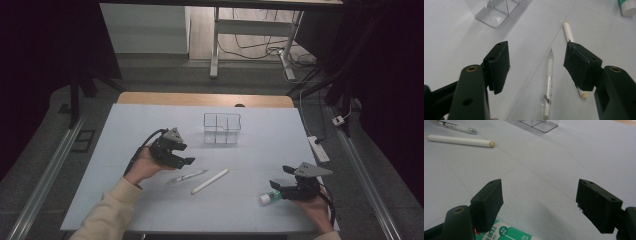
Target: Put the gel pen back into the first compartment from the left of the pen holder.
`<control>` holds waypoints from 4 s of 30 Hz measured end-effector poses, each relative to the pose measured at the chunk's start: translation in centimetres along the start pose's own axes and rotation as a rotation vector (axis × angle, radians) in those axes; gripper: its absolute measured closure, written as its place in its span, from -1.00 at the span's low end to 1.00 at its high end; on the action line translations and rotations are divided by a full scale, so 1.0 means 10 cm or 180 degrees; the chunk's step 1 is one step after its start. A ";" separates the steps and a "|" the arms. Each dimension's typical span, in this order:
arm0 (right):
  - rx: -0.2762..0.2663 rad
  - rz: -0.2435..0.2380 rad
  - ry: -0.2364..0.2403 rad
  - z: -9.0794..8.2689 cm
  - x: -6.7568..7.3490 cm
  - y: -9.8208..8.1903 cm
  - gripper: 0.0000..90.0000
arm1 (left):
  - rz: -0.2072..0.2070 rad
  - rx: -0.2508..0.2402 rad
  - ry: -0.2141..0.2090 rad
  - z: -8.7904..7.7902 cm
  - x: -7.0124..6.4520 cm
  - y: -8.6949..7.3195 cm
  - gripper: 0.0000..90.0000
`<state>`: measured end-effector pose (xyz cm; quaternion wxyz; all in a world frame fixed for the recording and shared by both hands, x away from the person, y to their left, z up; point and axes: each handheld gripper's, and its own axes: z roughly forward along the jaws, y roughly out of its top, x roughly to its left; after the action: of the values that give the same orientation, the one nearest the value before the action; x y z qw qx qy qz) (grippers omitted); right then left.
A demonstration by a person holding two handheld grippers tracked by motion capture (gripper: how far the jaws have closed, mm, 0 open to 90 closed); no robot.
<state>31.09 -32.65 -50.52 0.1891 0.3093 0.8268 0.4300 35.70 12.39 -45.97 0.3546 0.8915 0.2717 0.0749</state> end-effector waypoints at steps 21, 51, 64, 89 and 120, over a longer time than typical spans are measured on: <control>0.0040 -0.0022 0.0025 0.03 0.01 -0.01 -0.53 | 0.0116 0.0375 -0.0096 0.37 -0.11 0.06 -0.18; 0.0075 -0.0029 0.0015 0.04 0.02 -0.01 -0.52 | 0.0244 0.0820 -0.0222 0.75 -0.13 0.09 0.13; 0.0083 -0.0026 0.0036 0.05 0.02 -0.01 -0.52 | 0.0415 0.0930 -0.0152 0.81 -0.16 0.10 0.42; 0.0085 -0.0025 -0.0003 0.03 0.01 -0.01 -0.52 | 0.0628 0.0890 -0.0133 0.74 -0.19 0.14 0.78; 0.0092 -0.0032 -0.0012 0.03 0.01 -0.01 -0.52 | 0.0253 -0.0005 0.0034 0.08 0.03 0.17 0.78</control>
<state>31.16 -32.41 -50.78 0.1884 0.3087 0.8341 0.4165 36.92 11.03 -45.48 0.3505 0.9009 0.2380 0.0939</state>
